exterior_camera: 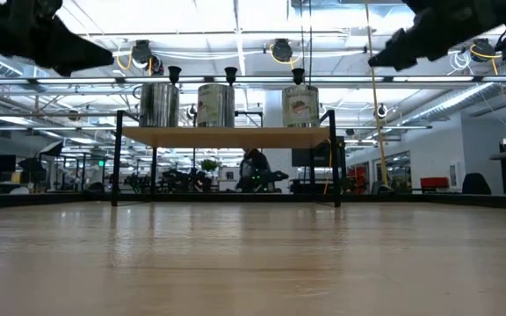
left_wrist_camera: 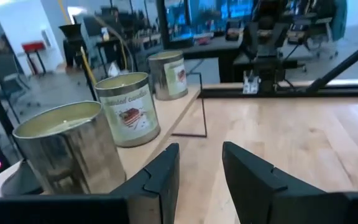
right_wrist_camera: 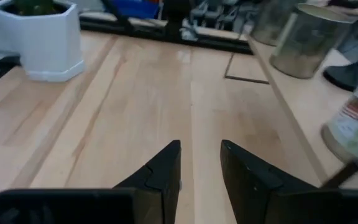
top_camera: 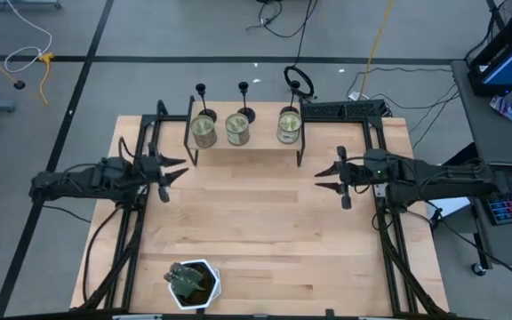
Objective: Pick & Place candle stick holders
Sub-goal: Return to Home Position
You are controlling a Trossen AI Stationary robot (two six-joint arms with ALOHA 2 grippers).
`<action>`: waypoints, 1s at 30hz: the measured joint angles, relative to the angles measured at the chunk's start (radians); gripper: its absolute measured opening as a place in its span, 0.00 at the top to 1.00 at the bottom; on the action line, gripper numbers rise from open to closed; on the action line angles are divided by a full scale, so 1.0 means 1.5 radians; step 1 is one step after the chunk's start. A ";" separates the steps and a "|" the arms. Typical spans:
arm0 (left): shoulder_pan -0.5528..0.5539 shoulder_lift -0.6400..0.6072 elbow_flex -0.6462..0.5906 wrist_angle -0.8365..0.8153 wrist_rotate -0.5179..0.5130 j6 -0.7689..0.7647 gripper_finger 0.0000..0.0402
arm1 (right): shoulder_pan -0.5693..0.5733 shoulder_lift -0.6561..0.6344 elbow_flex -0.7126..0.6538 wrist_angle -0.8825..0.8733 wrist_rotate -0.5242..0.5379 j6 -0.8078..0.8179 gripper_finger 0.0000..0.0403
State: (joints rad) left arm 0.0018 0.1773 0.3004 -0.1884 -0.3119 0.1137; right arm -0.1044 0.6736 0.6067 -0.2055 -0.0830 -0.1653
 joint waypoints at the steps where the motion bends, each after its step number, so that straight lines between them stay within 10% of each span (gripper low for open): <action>1: -0.003 -0.012 -0.018 0.018 -0.001 0.006 0.68 | -0.004 -0.016 -0.020 0.016 0.000 0.003 0.74; 15: -0.034 -0.106 -0.179 0.185 0.005 0.048 0.68 | -0.112 -0.283 -0.216 0.085 0.002 0.063 0.74; 30: -0.034 -0.106 -0.190 0.174 0.175 0.062 0.68 | -0.123 -0.414 -0.299 0.083 -0.073 0.082 0.74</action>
State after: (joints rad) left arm -0.0494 0.0187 0.0147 0.0727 -0.0498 0.2062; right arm -0.2886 0.0531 0.1580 -0.0810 -0.1920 -0.0416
